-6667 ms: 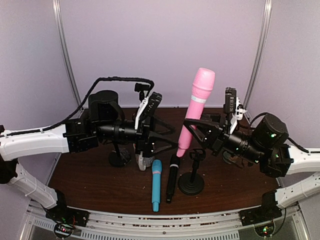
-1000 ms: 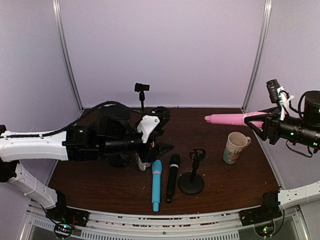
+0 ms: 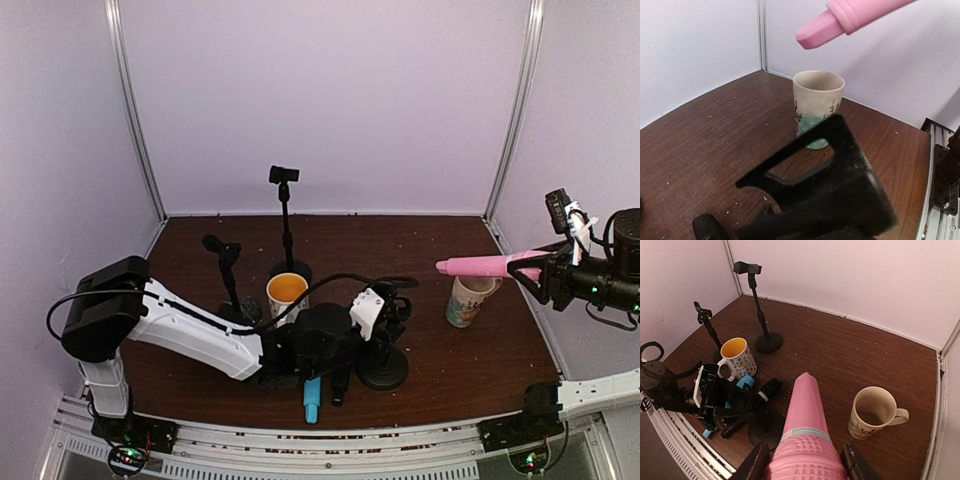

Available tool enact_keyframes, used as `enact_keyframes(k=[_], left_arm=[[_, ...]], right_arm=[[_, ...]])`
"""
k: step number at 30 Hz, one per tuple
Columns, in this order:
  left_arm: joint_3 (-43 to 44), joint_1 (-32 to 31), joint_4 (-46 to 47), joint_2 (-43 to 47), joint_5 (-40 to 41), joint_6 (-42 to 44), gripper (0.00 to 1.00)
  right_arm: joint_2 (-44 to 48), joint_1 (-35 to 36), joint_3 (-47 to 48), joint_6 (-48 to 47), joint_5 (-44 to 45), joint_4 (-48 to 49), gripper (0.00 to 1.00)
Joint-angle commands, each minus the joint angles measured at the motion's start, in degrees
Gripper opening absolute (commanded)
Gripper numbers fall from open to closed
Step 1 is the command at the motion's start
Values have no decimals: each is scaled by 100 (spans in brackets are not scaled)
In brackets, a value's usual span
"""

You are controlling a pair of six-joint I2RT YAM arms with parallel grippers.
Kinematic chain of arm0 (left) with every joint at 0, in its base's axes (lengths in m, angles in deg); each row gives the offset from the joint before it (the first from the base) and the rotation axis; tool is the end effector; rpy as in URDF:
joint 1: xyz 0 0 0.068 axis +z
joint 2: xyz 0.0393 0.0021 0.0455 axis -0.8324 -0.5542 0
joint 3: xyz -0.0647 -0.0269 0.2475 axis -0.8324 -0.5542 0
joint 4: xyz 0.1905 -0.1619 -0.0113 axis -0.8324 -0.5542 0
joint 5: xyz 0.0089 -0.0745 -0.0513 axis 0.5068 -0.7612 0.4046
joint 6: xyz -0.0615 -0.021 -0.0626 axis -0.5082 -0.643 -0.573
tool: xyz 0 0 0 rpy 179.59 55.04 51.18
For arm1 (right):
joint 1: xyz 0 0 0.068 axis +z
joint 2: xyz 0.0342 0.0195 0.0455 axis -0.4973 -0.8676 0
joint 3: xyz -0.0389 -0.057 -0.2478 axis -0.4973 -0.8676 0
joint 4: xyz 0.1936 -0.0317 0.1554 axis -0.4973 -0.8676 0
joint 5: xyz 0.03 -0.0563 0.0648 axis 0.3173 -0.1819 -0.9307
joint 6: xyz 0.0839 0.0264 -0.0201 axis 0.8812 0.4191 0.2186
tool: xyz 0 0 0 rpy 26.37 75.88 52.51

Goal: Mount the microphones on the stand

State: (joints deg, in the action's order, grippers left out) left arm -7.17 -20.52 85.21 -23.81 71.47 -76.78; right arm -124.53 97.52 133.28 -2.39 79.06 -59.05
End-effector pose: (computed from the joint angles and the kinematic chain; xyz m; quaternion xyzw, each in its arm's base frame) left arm 0.1305 -0.4360 0.1811 0.2911 0.7155 -0.3555 0.5262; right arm 0.0724 0.0841 0.3693 -0.2252 0.8164 0.2115 0.4879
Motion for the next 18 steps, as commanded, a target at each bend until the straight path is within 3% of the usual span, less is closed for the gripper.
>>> enact_keyframes(k=[1, 8, 13, 18], left_arm=[[-58, 13, 837, -39, 256, -6, 38], [-40, 92, 984, -23, 42, 571, 16], [59, 619, 1190, -108, -986, 1092, 8], [412, 1236, 1509, -500, -2537, 1085, 0]], right_arm=[[102, -6, -101, 74, -61, 152, 0], [26, -10, 18, 278, -501, 222, 0], [108, -9, 181, 324, -941, 156, 0], [142, -6, 68, 163, -997, 376, 0]])
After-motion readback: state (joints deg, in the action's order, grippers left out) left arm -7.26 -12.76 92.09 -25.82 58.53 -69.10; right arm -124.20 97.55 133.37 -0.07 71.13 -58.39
